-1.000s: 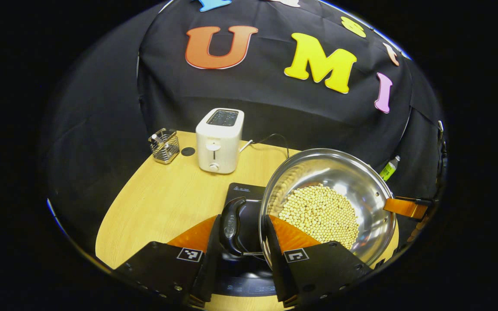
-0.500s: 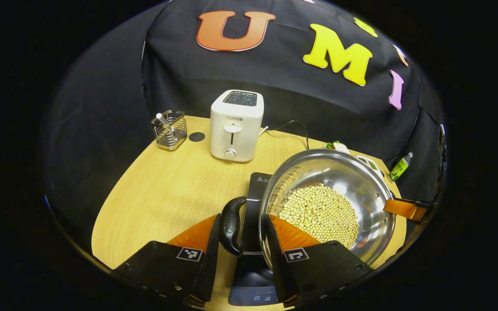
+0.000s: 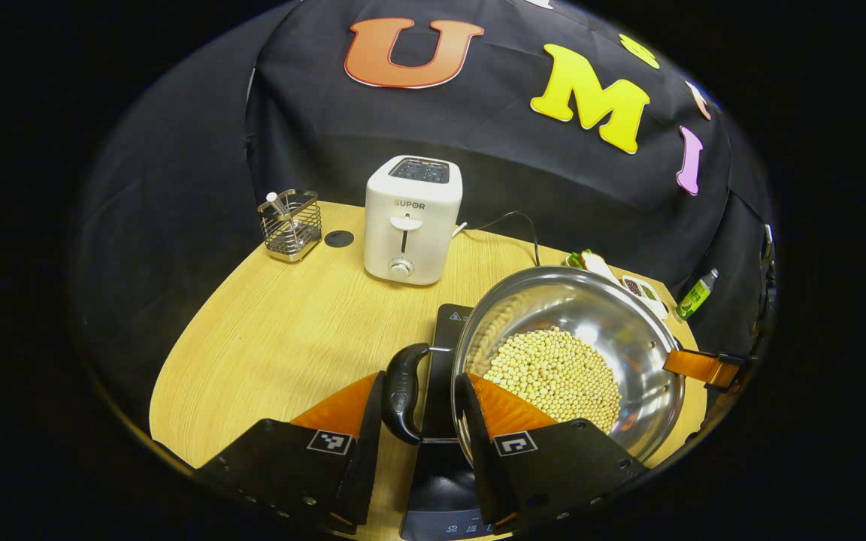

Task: First push the handle of the pot to place it horizontally, then grasp the pot with both hands and set it on the induction cooktop.

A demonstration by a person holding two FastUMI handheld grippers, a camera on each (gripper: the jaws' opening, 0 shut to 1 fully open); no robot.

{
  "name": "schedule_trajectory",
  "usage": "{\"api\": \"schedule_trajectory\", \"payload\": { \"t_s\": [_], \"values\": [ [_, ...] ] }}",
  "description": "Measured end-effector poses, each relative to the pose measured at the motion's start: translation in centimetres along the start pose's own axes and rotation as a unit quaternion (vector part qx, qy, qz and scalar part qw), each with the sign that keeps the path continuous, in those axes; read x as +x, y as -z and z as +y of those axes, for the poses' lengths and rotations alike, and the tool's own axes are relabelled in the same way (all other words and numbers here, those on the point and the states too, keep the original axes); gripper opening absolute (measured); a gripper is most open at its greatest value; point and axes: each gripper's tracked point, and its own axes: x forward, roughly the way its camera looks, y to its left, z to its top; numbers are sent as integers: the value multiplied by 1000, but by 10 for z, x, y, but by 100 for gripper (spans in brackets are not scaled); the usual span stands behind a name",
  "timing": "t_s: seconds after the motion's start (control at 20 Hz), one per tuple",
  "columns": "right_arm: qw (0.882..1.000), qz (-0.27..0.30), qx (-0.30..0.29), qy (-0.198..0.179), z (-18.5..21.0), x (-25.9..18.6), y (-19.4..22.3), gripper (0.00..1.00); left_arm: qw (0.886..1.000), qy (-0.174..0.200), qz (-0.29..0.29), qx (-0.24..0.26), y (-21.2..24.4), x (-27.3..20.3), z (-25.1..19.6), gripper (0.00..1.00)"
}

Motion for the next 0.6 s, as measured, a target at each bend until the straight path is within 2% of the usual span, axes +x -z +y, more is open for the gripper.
{"api": "schedule_trajectory", "payload": {
  "t_s": [0.25,0.3,0.35,0.4,0.45,0.5,0.55,0.6],
  "values": [
    [1000,0,25,-12,-4,5,6,58,1000,-2,-11,5,-2,1,-2,53],
    [999,-5,31,-16,-4,6,4,58,1000,-1,-12,6,-3,0,-2,43],
    [999,-8,35,-19,-4,6,4,57,1000,-2,-14,6,-3,0,-3,43],
    [999,-12,35,-21,-5,6,4,57,1000,-1,-16,10,-2,-2,-3,54],
    [999,-15,34,-22,-5,6,3,58,1000,1,-21,12,-3,-3,-3,53],
    [999,-19,34,-22,-7,5,3,61,1000,0,-26,9,-3,-3,-3,46],
    [999,-34,32,-21,-8,3,-3,63,999,-5,-41,6,-9,-6,0,58],
    [998,-51,26,-15,-11,-2,-10,64,998,-8,-59,5,-16,-8,0,63]
  ]
}}
